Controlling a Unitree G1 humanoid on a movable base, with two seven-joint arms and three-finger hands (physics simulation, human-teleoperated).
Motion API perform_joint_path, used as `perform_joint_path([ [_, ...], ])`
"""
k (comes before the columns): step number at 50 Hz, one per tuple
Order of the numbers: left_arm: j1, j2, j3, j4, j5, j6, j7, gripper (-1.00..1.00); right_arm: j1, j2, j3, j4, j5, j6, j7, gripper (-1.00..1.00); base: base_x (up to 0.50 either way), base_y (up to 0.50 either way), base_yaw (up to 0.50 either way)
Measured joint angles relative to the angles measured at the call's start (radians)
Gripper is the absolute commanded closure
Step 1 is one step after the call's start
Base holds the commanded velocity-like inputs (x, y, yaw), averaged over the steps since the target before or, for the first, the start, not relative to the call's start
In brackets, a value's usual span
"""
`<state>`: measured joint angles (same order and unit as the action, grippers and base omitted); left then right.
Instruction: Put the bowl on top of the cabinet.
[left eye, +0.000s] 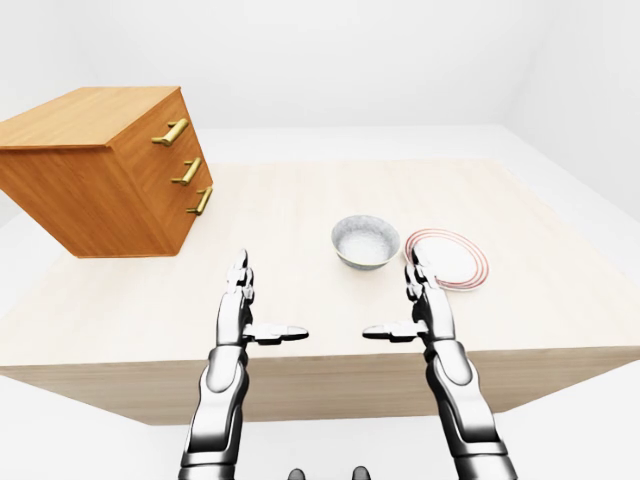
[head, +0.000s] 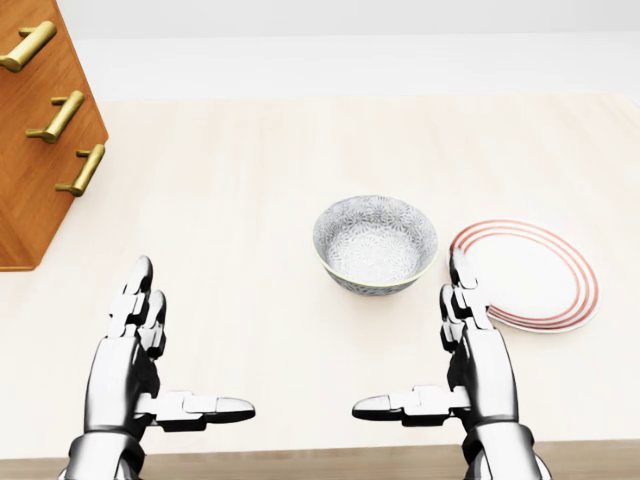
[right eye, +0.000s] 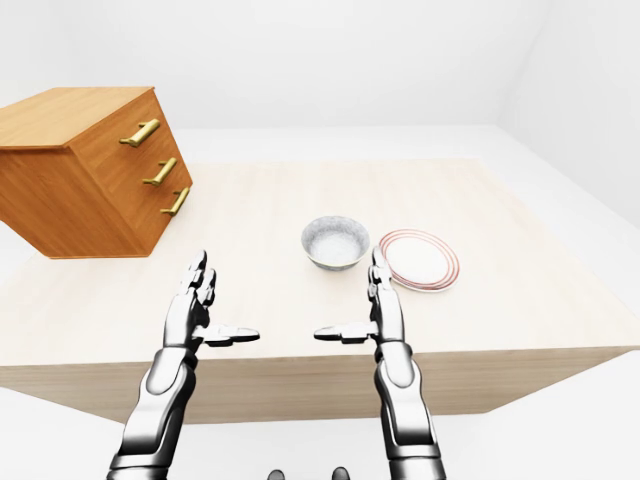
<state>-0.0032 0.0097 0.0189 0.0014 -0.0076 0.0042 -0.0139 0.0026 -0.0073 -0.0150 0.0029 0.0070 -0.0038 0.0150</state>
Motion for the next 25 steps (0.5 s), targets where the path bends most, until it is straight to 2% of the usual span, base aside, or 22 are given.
perform_joint_path([
  [11,-0.005,0.017,0.036,-0.035,-0.016,0.032,-0.013,-1.00,0.004,-0.014,-0.026,0.004,0.006,-0.007,0.017,-1.00,0.00,0.00,0.00],
  [14,-0.007,0.024,0.054,-0.070,-0.026,0.056,-0.014,-1.00,0.007,-0.021,-0.043,-0.031,0.014,0.016,0.020,-1.00,0.00,0.00,0.00],
  [16,0.001,0.027,0.062,-0.124,-0.029,0.079,-0.010,-1.00,0.013,-0.027,-0.050,-0.093,0.019,0.049,0.024,-1.00,0.00,0.00,0.00],
  [25,-0.002,0.031,0.061,-0.130,-0.003,0.072,-0.008,-1.00,0.015,-0.034,-0.070,-0.161,0.025,0.091,0.029,-1.00,0.00,0.00,0.00],
])
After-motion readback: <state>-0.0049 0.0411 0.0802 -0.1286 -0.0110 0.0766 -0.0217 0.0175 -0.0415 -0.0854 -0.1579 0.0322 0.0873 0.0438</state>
